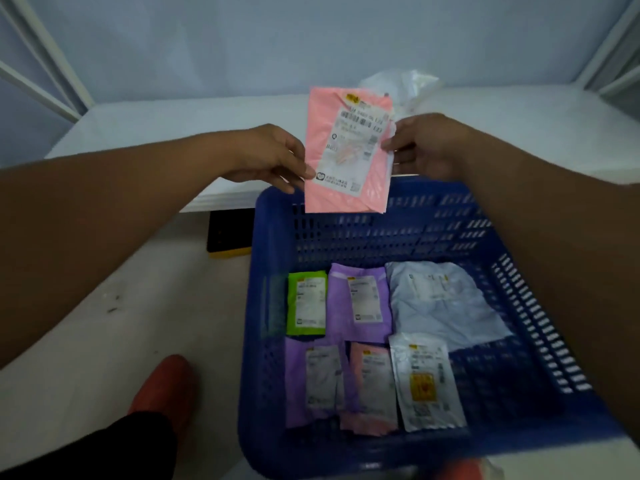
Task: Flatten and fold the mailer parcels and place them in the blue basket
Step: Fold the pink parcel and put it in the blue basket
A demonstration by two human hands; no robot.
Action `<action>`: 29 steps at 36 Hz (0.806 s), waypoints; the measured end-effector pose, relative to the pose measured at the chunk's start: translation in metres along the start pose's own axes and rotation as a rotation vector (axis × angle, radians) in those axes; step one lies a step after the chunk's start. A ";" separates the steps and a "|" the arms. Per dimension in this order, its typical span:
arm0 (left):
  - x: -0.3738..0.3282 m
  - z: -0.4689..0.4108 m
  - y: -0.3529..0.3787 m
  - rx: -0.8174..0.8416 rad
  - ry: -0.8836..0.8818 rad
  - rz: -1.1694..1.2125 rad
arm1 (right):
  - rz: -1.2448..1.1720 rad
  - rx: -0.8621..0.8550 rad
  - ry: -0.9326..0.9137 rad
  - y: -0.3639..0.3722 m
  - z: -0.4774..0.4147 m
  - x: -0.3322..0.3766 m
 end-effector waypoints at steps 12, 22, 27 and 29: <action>0.021 -0.038 0.162 0.323 -0.154 -0.089 | 0.114 0.260 0.387 -0.116 0.041 -0.101; 0.111 -0.074 0.295 0.365 -0.309 0.017 | 0.452 0.258 0.736 -0.149 0.017 -0.214; 0.139 -0.071 0.348 0.376 -0.368 0.151 | 0.508 0.254 0.864 -0.163 0.018 -0.263; 0.145 -0.069 0.366 0.359 -0.379 0.180 | 0.500 0.211 0.903 -0.171 0.023 -0.284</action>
Point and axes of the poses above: each hand's wrist, its own z-axis away from the middle knuckle, its own y-axis out of the palm, x = y × z, the point moved 1 cm from there along -z, towards the middle knuckle, and after that the axes turned 1 degree about -x, right-handed, at the moved point
